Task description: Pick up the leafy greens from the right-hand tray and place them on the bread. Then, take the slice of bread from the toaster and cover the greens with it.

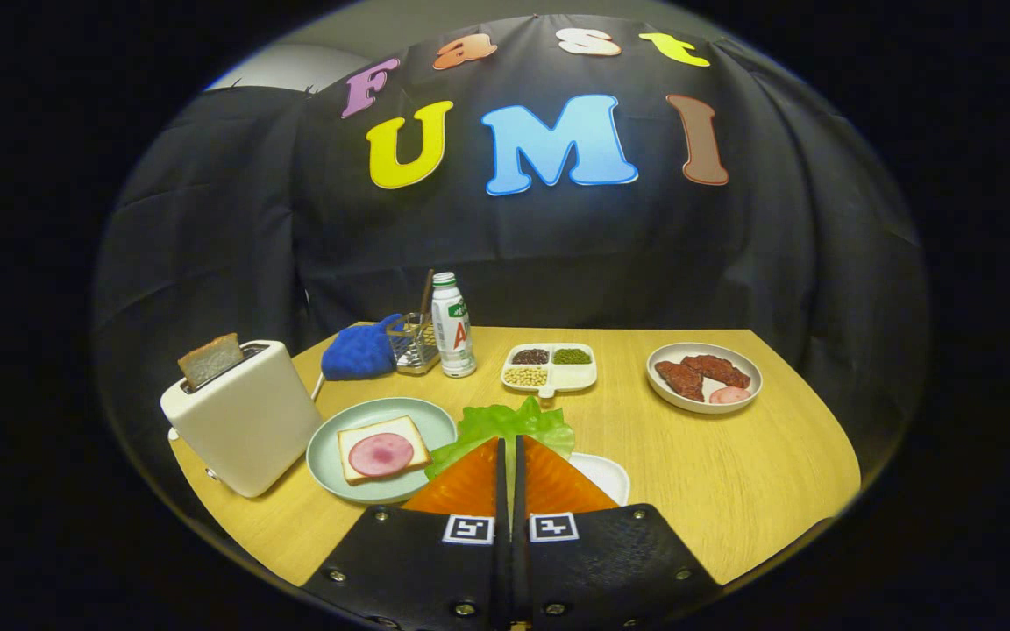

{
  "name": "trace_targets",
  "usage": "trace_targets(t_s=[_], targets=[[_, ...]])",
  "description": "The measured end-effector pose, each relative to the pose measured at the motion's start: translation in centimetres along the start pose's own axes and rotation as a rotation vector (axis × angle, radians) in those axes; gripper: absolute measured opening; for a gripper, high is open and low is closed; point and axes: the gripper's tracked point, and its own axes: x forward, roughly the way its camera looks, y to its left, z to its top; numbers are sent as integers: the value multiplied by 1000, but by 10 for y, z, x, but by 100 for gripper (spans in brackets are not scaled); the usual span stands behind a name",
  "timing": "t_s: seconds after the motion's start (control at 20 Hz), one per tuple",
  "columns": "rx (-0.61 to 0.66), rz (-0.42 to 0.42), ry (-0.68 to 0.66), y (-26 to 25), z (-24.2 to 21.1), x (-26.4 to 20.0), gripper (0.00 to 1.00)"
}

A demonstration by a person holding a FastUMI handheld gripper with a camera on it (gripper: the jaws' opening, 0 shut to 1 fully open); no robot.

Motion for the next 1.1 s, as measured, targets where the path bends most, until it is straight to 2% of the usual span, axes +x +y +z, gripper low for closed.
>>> trace_targets(t_s=[0.55,0.85,1.1], targets=[[-55,120,20,91,7,37,1],[-71,153,47,122,-5,55,1],[-76,146,55,133,-11,74,1]])
